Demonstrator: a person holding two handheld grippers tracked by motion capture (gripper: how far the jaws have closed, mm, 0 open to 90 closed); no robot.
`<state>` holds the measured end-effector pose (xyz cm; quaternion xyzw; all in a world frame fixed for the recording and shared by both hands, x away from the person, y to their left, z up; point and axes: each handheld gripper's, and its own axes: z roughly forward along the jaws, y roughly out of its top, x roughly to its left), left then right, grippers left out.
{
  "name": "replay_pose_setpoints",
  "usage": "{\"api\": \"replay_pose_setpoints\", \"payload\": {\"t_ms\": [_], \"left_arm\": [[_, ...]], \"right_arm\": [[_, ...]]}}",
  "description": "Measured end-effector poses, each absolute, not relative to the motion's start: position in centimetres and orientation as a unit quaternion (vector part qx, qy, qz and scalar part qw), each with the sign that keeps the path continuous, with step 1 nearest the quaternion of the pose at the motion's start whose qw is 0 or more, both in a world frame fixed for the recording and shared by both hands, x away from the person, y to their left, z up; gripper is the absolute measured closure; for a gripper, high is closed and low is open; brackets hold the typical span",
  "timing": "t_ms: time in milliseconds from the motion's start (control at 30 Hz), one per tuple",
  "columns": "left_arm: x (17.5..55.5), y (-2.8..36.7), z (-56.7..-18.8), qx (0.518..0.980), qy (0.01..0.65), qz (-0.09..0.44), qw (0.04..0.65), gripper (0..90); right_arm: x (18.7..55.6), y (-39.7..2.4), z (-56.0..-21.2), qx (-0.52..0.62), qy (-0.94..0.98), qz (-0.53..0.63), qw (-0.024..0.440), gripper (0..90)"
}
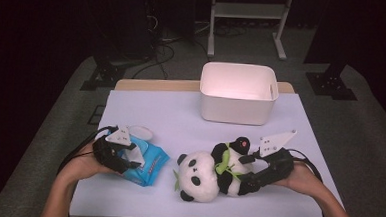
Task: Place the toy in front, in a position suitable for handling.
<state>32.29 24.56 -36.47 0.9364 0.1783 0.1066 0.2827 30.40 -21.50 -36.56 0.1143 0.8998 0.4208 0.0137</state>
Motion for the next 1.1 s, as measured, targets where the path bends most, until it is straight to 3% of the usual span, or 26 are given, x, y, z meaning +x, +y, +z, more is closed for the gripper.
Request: {"api": "replay_pose_setpoints", "payload": {"t_ms": [200,533,833,1100], "left_arm": [[32.7,24.6,-37.0,0.938,0.177,0.115,0.275,42.2],[32.7,24.3,-37.6,0.941,0.161,0.148,0.259,62.5],[32.8,24.5,-37.2,0.942,0.153,0.135,0.266,82.3],[32.7,24.5,-36.9,0.944,0.148,0.127,0.268,86.7]], "right_arm": [[30.4,-21.4,-36.5,0.113,0.901,0.420,0.015,41.2],[30.5,-21.4,-36.6,0.110,0.901,0.419,0.018,40.8],[30.5,-21.3,-36.5,0.113,0.901,0.418,0.017,40.0],[30.5,-21.3,-36.5,0.110,0.902,0.418,0.020,39.3]]}}
